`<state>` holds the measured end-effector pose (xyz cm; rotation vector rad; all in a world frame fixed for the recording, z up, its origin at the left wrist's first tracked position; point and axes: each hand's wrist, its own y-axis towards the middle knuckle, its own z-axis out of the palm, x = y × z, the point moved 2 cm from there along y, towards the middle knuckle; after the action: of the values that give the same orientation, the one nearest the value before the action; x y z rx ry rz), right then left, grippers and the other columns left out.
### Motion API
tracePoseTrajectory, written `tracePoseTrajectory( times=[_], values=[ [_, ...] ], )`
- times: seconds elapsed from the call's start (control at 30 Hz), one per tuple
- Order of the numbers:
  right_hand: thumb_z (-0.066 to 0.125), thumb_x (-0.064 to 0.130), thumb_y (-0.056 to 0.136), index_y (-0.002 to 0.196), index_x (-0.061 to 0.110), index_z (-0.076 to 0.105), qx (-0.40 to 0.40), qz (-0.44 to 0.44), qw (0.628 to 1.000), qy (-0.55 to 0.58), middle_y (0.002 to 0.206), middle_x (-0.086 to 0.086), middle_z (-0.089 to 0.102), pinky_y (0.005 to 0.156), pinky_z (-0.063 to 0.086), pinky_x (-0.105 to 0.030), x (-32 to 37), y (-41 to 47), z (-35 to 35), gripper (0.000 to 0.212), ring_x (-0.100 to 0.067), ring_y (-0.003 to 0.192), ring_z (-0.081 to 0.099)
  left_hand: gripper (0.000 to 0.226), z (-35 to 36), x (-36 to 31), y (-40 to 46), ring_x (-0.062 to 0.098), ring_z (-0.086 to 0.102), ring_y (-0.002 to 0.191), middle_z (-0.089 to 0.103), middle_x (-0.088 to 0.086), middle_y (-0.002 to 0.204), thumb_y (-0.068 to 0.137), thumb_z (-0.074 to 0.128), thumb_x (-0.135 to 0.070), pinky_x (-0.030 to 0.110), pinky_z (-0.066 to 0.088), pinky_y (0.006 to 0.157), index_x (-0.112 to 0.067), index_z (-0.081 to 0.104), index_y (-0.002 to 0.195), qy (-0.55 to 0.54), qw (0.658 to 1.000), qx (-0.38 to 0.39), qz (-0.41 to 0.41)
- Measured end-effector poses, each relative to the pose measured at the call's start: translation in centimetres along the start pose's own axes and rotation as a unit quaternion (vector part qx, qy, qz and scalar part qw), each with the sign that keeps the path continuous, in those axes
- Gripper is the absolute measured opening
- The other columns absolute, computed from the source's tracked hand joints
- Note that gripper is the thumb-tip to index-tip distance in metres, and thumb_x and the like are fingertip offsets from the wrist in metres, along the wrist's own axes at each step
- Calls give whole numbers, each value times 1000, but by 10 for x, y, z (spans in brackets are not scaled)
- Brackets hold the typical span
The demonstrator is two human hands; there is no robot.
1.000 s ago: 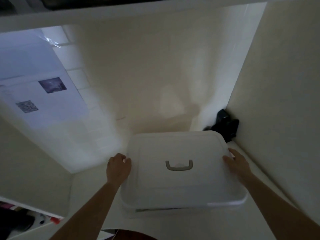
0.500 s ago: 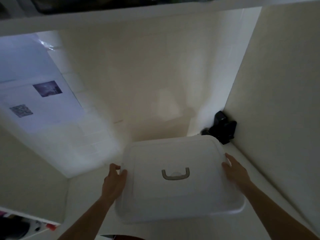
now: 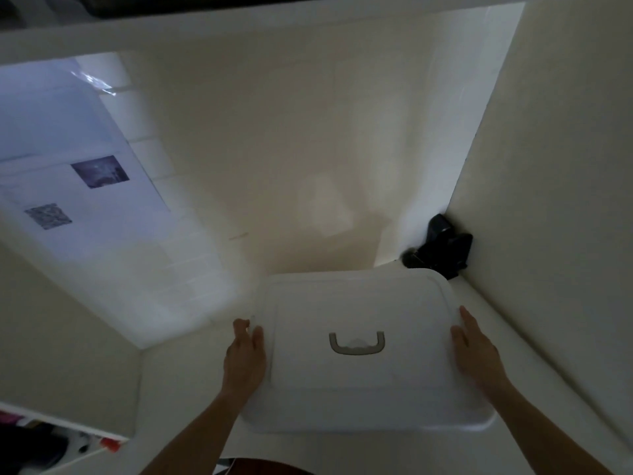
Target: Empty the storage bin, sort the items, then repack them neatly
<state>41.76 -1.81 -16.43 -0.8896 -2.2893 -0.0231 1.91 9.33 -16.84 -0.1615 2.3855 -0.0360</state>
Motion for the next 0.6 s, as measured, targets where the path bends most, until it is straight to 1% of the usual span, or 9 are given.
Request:
tracePoseTrajectory(
  times=[0.2,0.27,0.33,0.4,0.43,0.47,0.5,0.57,0.6],
  values=[
    [31,34,103,154,28,18,-30,22,999,-34,137,-21,53,102,41,-49,-11,-7,9,53,-39,120,54,15,0,-4,3,46,63,94,65,27,104,103,38,-25,45,49,76,-12,40,111,39,998,-24,47],
    [30,36,103,154,28,17,-32,30,998,-39,135,-23,52,100,42,-50,-10,-8,9,53,-40,117,53,29,3,-1,2,45,61,97,60,26,111,102,26,-25,47,52,79,-7,47,112,118,991,-16,60],
    [32,37,102,155,26,18,-44,35,996,-74,132,-27,49,99,42,-52,-6,-13,7,55,-43,114,51,51,8,1,0,42,58,101,57,25,117,97,19,-32,49,52,83,-1,53,118,244,967,-5,68],
    [37,44,99,154,24,20,-97,-1,980,-172,139,-26,43,102,39,-53,2,-25,6,61,-43,121,44,65,7,-9,-9,42,54,117,53,29,131,97,31,-44,50,43,102,6,47,136,292,949,-54,103],
    [39,48,98,154,25,23,-122,-38,970,-206,146,-22,39,105,36,-53,9,-36,9,63,-42,129,38,72,7,-16,-16,41,44,133,44,29,144,97,35,-49,50,30,113,4,38,145,292,942,-75,145],
    [38,52,97,153,27,26,-136,-88,961,-223,151,-18,34,108,32,-52,16,-47,16,63,-40,136,32,77,7,-26,-24,37,30,144,31,23,156,96,37,-55,49,18,120,-4,29,152,296,932,-73,194],
    [34,58,96,153,31,26,-126,-133,955,-233,156,-14,29,113,27,-51,24,-59,25,63,-38,142,26,77,9,-33,-32,33,17,150,20,15,162,95,36,-61,49,12,122,-17,23,156,297,921,-54,247],
    [21,68,92,153,40,19,-63,-188,947,-253,162,-7,16,119,15,-47,34,-73,46,67,-33,149,12,71,21,-42,-40,28,3,153,7,2,166,93,30,-70,51,11,121,-39,14,155,298,903,2,311],
    [17,71,91,153,42,14,-47,-194,946,-256,164,-6,10,121,10,-46,35,-75,54,69,-31,150,6,70,27,-42,-42,26,-1,153,3,-1,166,92,25,-73,53,11,121,-45,10,154,305,901,30,306]
  ],
)
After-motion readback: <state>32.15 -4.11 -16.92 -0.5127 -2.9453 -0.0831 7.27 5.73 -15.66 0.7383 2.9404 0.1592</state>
